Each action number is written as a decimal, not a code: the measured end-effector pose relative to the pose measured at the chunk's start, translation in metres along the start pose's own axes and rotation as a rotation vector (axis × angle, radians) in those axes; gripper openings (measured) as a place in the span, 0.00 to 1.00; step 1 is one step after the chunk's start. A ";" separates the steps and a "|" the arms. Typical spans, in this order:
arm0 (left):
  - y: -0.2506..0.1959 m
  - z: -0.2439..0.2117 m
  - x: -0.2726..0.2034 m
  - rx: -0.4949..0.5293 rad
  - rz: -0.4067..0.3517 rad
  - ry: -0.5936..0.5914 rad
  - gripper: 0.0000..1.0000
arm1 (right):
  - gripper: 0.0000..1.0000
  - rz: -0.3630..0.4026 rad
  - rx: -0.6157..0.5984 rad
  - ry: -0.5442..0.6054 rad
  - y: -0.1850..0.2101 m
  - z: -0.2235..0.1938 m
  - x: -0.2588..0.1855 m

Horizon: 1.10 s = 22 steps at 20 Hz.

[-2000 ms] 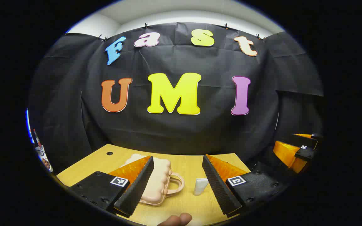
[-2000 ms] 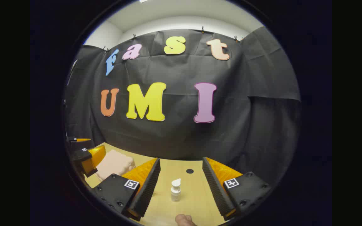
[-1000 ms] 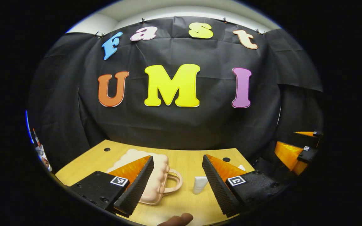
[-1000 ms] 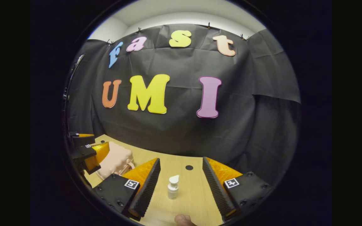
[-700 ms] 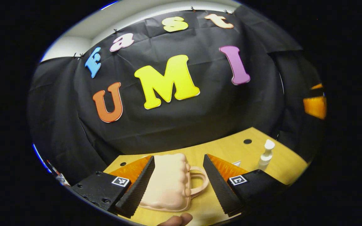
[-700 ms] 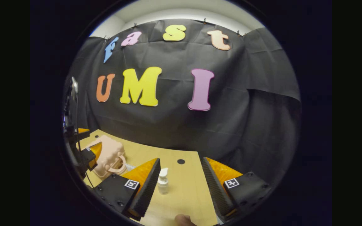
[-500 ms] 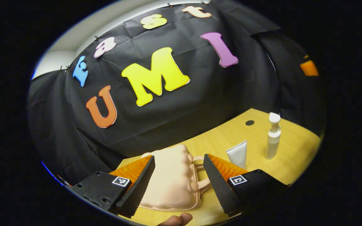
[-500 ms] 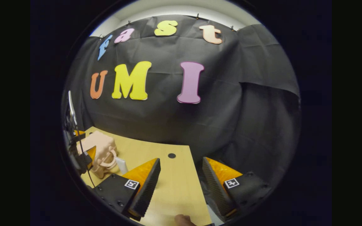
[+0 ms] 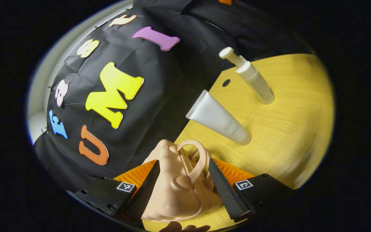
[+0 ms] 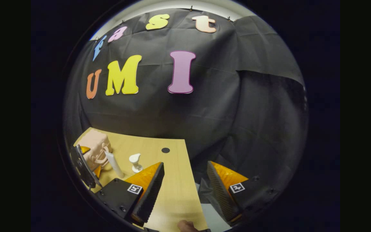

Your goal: First open the suitcase, pack the skin care products into it, and then close the suitcase.

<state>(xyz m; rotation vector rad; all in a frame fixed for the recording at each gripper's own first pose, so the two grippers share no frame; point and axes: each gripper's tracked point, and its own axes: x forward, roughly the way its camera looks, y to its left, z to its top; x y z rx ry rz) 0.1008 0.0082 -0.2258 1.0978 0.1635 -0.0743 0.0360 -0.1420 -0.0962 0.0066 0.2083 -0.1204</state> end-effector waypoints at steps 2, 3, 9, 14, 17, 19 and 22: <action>-0.010 -0.014 0.009 0.062 0.001 0.065 0.95 | 0.80 0.027 -0.022 0.002 0.001 -0.002 0.010; -0.011 -0.016 0.013 0.099 0.016 0.084 0.93 | 0.79 0.042 -0.028 -0.007 0.001 0.001 0.013; -0.007 -0.013 0.027 0.270 0.064 0.149 0.76 | 0.80 0.138 -0.062 0.014 0.011 -0.026 0.031; -0.008 -0.011 0.029 0.350 0.050 0.200 0.47 | 0.79 0.176 -0.105 0.032 0.025 -0.033 0.025; -0.010 -0.017 0.029 0.372 0.020 0.218 0.26 | 0.80 0.174 -0.121 0.034 0.031 -0.041 0.016; -0.006 -0.016 0.029 0.367 0.011 0.214 0.13 | 0.78 0.153 -0.118 0.047 0.034 -0.045 0.010; 0.004 -0.015 0.025 0.328 -0.014 0.199 0.11 | 0.80 0.124 -0.092 0.055 0.042 -0.045 0.000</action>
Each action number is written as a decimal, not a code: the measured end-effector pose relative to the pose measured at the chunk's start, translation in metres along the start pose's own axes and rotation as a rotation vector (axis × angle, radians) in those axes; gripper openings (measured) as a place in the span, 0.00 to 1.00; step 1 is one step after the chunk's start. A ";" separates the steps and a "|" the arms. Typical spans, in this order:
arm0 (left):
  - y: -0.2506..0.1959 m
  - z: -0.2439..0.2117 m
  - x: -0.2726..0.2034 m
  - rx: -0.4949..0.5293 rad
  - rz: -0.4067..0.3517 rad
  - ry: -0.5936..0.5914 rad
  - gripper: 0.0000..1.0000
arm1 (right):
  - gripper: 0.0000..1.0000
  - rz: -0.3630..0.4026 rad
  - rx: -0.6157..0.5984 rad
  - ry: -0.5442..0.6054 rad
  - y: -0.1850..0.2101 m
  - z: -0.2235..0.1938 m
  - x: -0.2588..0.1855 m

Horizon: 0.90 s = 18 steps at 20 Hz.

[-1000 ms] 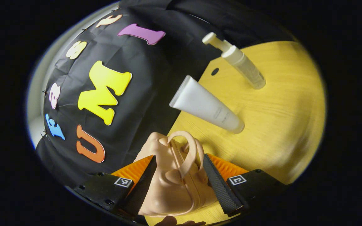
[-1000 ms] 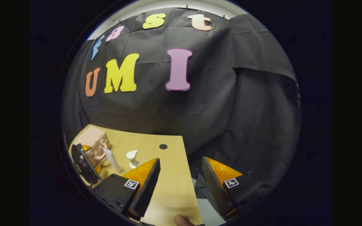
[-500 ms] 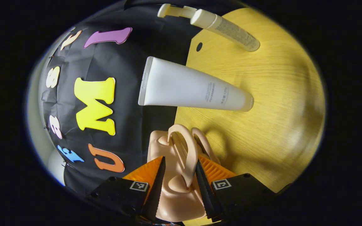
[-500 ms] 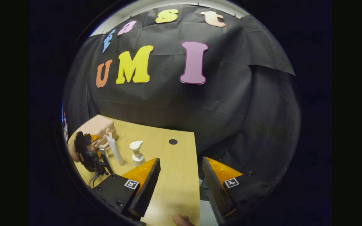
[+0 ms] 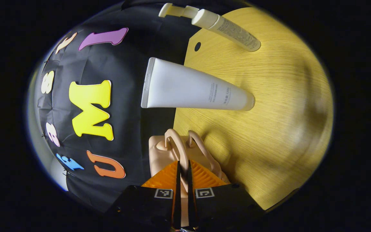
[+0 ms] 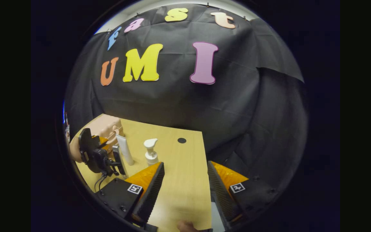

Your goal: First open the suitcase, pack the skin care products into it, and then close the suitcase.

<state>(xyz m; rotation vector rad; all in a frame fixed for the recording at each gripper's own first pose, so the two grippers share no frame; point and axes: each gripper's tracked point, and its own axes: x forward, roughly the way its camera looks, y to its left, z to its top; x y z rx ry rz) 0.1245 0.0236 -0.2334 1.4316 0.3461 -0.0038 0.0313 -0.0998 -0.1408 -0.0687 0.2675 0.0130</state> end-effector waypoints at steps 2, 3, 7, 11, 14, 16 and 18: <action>0.011 -0.003 -0.003 -0.037 -0.015 -0.013 0.08 | 0.80 -0.026 0.000 0.005 0.004 0.001 -0.004; 0.016 -0.005 -0.005 -0.060 -0.023 -0.018 0.06 | 0.80 -0.038 0.003 0.006 0.005 0.003 -0.005; 0.049 -0.012 -0.021 -0.154 -0.009 -0.055 0.04 | 0.78 -0.077 0.026 -0.016 0.015 0.018 -0.015; 0.094 -0.028 -0.033 -0.290 0.002 -0.084 0.03 | 0.80 -0.117 -0.008 -0.029 0.026 0.029 -0.022; 0.138 -0.052 -0.040 -0.410 0.022 -0.088 0.03 | 0.80 -0.133 -0.002 -0.039 0.042 0.041 -0.031; 0.166 -0.073 -0.037 -0.504 0.024 -0.084 0.03 | 0.78 -0.146 -0.027 -0.056 0.059 0.047 -0.034; 0.188 -0.096 -0.041 -0.587 0.032 -0.078 0.03 | 0.80 -0.147 -0.041 -0.060 0.078 0.051 -0.039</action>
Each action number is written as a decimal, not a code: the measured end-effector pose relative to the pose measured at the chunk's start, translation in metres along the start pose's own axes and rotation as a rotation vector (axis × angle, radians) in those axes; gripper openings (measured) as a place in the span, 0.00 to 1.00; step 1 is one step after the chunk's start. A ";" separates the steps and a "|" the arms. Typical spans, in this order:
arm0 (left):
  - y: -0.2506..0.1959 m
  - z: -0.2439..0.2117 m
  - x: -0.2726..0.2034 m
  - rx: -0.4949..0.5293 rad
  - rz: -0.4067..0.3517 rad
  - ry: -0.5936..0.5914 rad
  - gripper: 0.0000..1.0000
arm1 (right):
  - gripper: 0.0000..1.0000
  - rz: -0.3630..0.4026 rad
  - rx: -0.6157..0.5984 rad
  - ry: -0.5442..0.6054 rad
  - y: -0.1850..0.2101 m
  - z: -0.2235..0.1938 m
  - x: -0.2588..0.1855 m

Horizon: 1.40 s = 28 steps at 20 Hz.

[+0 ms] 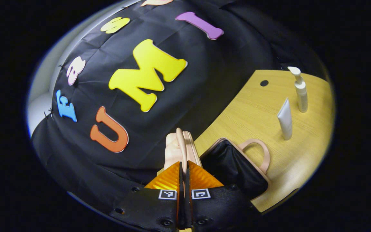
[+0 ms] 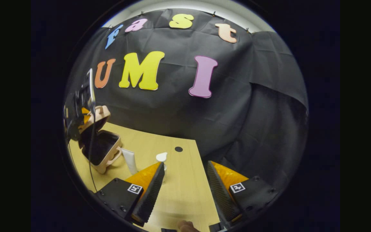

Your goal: First open the suitcase, pack the skin care products into it, and then close the suitcase.

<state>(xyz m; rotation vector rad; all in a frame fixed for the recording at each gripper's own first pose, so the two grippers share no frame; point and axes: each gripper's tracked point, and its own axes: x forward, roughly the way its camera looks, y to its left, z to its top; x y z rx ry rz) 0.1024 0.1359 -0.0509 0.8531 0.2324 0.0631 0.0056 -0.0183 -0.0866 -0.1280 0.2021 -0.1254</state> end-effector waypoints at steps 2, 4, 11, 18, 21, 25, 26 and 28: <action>0.033 -0.011 -0.002 -0.018 0.041 0.004 0.03 | 0.80 0.000 -0.001 -0.007 0.017 0.007 -0.006; 0.064 -0.029 -0.002 -0.015 0.079 0.005 0.02 | 0.78 -0.008 -0.011 -0.012 0.032 0.009 -0.011; 0.126 -0.092 0.005 -0.110 0.122 0.009 0.03 | 0.78 -0.023 -0.004 0.003 0.077 0.014 -0.031; 0.178 -0.161 0.043 -0.384 0.085 -0.048 0.02 | 0.80 -0.074 0.053 0.081 0.102 0.005 -0.042; 0.188 -0.203 0.062 -0.419 0.076 -0.048 0.02 | 0.80 -0.095 0.042 0.115 0.110 -0.001 -0.043; 0.191 -0.259 0.090 -0.502 0.039 -0.010 0.03 | 0.80 -0.098 0.021 0.164 0.125 -0.008 -0.048; 0.188 -0.276 0.097 -0.533 0.030 0.011 0.03 | 0.80 -0.095 0.017 0.174 0.130 -0.008 -0.048; 0.179 -0.307 0.112 -0.583 0.000 0.046 0.03 | 0.80 -0.090 -0.008 0.179 0.135 -0.007 -0.048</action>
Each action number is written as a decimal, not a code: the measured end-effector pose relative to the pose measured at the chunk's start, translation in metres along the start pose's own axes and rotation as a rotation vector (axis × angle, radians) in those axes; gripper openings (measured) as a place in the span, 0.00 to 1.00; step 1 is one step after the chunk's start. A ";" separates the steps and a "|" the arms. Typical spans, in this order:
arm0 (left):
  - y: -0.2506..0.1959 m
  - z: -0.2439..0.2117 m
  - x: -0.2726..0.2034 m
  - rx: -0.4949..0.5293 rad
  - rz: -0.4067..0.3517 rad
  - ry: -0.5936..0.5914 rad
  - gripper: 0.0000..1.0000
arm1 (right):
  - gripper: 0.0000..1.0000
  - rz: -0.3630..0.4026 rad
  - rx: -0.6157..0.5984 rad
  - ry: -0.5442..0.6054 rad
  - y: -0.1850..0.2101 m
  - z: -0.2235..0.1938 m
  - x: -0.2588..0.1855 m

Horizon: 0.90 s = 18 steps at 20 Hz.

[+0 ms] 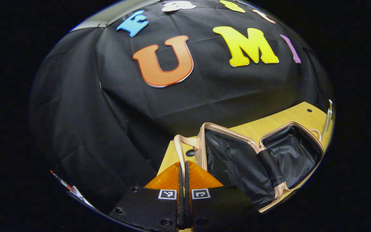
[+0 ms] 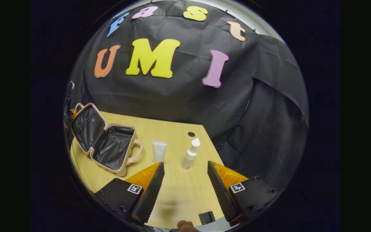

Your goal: First open the suitcase, pack the skin care products into it, and then close the suitcase.

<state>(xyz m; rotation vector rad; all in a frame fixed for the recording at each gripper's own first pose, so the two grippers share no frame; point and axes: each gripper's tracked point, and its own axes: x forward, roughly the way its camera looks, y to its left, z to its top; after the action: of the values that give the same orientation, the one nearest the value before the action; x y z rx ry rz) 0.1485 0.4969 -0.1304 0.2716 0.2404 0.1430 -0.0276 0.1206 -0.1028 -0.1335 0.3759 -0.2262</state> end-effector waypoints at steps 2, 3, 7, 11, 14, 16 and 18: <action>0.008 -0.032 0.010 -0.078 -0.028 0.051 0.03 | 0.80 -0.001 -0.009 -0.002 0.003 0.005 -0.001; 0.009 -0.050 0.013 -0.125 -0.043 0.080 0.03 | 0.80 0.001 -0.008 0.000 0.004 0.004 -0.002; 0.004 -0.110 0.031 -0.302 -0.073 0.201 0.05 | 0.80 0.002 -0.022 0.014 0.007 -0.002 -0.006; 0.000 -0.139 0.039 -0.385 -0.056 0.259 0.13 | 0.80 0.016 0.018 0.048 0.008 -0.013 -0.009; 0.011 -0.141 0.041 -0.372 -0.013 0.255 0.26 | 0.80 0.016 0.021 0.052 0.003 -0.017 -0.010; 0.018 -0.136 0.031 -0.354 0.001 0.250 0.61 | 0.79 0.021 0.016 0.049 -0.003 -0.020 -0.008; 0.020 -0.126 0.019 -0.352 0.015 0.238 0.65 | 0.79 0.027 0.010 0.047 -0.008 -0.026 -0.003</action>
<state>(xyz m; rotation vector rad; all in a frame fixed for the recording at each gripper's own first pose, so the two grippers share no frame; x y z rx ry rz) 0.1329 0.5508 -0.2469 -0.0946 0.4437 0.2297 -0.0419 0.1116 -0.1241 -0.1133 0.4225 -0.2052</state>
